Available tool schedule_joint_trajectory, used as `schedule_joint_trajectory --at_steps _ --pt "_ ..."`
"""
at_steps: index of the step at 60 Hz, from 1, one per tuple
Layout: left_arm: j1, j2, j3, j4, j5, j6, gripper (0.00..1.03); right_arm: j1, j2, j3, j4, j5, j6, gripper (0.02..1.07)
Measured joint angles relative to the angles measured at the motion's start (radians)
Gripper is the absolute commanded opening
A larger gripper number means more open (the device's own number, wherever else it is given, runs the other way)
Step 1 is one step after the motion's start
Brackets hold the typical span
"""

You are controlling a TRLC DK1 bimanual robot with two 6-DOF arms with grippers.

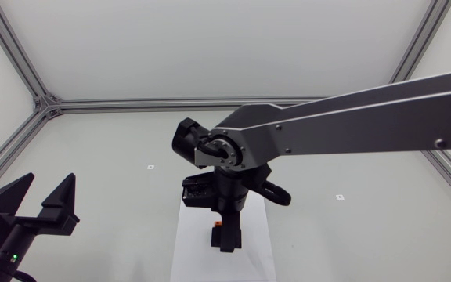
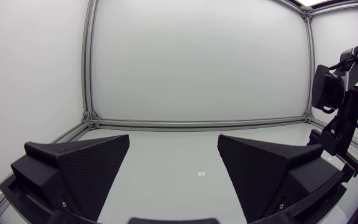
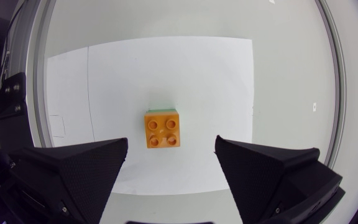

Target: Pick up the orange 2x2 brick with the right arm and stack it on top of the green 2x2 brick in the center

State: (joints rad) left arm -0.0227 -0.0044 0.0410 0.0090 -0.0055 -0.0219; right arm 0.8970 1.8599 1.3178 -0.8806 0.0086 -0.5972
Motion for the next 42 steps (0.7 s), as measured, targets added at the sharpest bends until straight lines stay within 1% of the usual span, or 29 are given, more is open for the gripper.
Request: schedule_joint_trajectory --at_steps 14,24,42 --pt "0.000 0.000 0.000 0.000 0.000 0.000 0.99 -0.032 -0.139 0.000 -0.014 -0.005 0.048 1.02" --pt "0.000 0.000 0.000 0.000 0.000 0.000 0.99 -0.085 -0.250 -0.005 -0.013 -0.012 0.094 1.02" --pt "0.000 0.000 0.000 0.000 0.000 0.000 0.99 -0.227 -0.455 -0.117 0.020 -0.012 0.159 1.02"
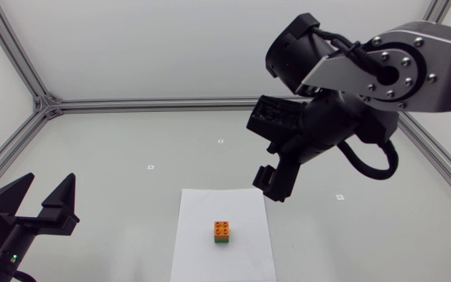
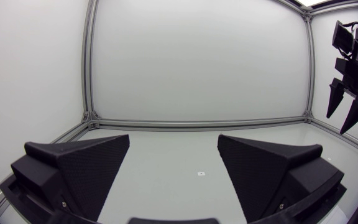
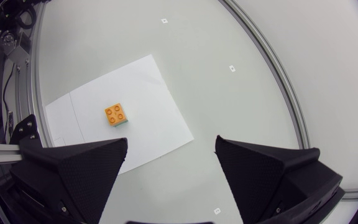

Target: Pick up the orange 2x2 brick with the right arm and stack it on top of the green 2x2 brick in the center

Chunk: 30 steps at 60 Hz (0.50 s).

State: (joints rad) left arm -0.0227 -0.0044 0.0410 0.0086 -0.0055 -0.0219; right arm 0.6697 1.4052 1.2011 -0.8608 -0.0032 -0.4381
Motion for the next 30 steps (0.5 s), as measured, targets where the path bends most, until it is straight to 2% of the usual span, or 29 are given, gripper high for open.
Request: schedule_joint_trajectory --at_steps 30 --pt "0.000 0.000 0.000 0.000 0.000 0.000 0.99 -0.376 -0.318 -0.256 0.150 0.000 0.031 1.02"
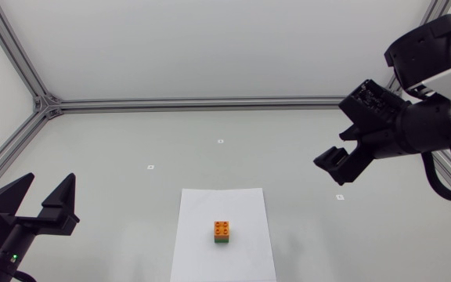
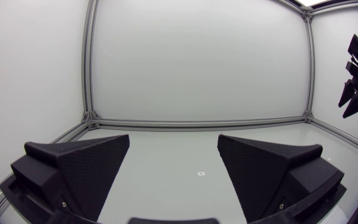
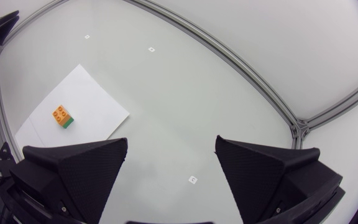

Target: Pick up the orange 2x2 brick with the right arm and stack it on top of the green 2x2 brick in the center

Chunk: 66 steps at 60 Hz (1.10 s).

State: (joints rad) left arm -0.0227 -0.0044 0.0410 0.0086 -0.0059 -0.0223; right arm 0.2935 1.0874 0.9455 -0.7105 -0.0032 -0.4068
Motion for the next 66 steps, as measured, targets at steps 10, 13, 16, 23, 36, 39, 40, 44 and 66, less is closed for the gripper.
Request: schedule_joint_trajectory --at_steps 10,13,16,23,36,39,40,44,66 --pt "0.000 0.000 0.000 0.000 0.000 0.000 0.99 -0.170 -0.109 -0.079 0.039 -0.027 -0.007 1.02" --pt "0.000 0.000 0.000 0.000 0.000 0.000 0.99 -0.216 -0.146 -0.108 0.057 -0.030 -0.012 1.02" --pt "0.000 0.000 0.000 0.000 0.000 0.000 0.99 -0.257 -0.185 -0.142 0.076 -0.030 -0.013 1.02" --pt "0.000 0.000 0.000 0.000 0.000 0.000 0.99 -0.319 -0.283 -0.240 0.143 -0.014 -0.012 1.02" --pt "0.000 0.000 0.000 0.000 0.000 0.000 0.99 -0.363 -0.483 -0.408 0.215 0.024 -0.012 1.02" --pt "0.000 0.000 0.000 0.000 0.000 0.000 0.99 -0.364 -0.537 -0.441 0.222 0.029 -0.012 1.02" --pt "0.000 0.000 0.000 0.000 0.000 0.000 0.99 -0.364 -0.550 -0.449 0.225 0.031 -0.011 1.02" --pt "0.000 0.000 0.000 0.000 0.000 0.000 0.99 -0.364 -0.601 -0.486 0.248 0.031 -0.001 1.02" --pt "0.000 0.000 0.000 0.000 0.000 0.000 0.99 -0.340 -0.816 -0.682 0.454 0.027 0.155 1.02"
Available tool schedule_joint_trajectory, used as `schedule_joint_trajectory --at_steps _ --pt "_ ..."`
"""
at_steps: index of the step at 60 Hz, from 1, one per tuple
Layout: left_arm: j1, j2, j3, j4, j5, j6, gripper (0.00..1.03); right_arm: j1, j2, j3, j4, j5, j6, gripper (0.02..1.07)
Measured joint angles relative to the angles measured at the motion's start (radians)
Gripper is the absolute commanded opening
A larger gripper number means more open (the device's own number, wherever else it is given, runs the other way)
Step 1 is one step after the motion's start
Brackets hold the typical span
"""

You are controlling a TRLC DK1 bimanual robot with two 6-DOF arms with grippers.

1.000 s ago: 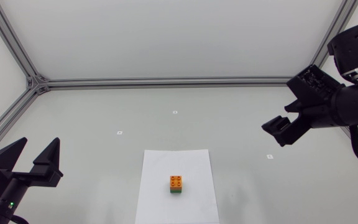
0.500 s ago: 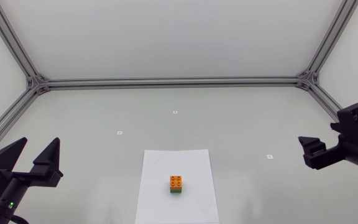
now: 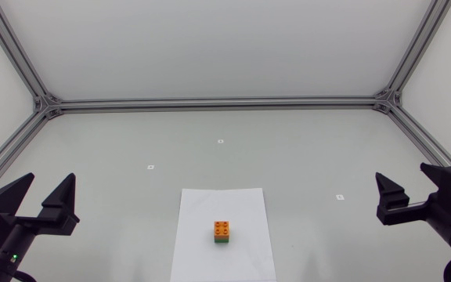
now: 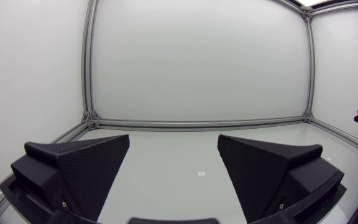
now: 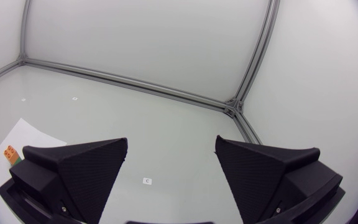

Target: Pick up the orange 2x2 brick with the right arm and stack it on top of the green 2x2 brick in the center

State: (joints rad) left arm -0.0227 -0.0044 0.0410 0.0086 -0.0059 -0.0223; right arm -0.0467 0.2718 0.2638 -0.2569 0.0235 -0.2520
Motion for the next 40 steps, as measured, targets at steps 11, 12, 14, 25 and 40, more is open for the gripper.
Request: schedule_joint_trajectory --at_steps 11,12,14,25,40 --pt "0.000 0.000 0.000 0.000 0.000 0.000 0.99 0.015 -0.099 -0.090 0.092 -0.005 0.081 1.02" --pt "0.000 0.000 0.000 0.000 0.000 0.000 0.99 0.016 -0.108 -0.100 0.100 -0.005 0.091 1.02" --pt "0.000 0.000 0.000 0.000 0.000 0.000 0.99 0.020 -0.126 -0.116 0.117 -0.008 0.104 1.02" --pt "0.000 0.000 0.000 0.000 0.000 0.000 0.99 0.035 -0.225 -0.206 0.211 -0.020 0.185 1.02" --pt "0.000 0.000 0.000 0.000 0.000 0.000 0.99 0.040 -0.266 -0.240 0.239 -0.021 0.226 1.02"
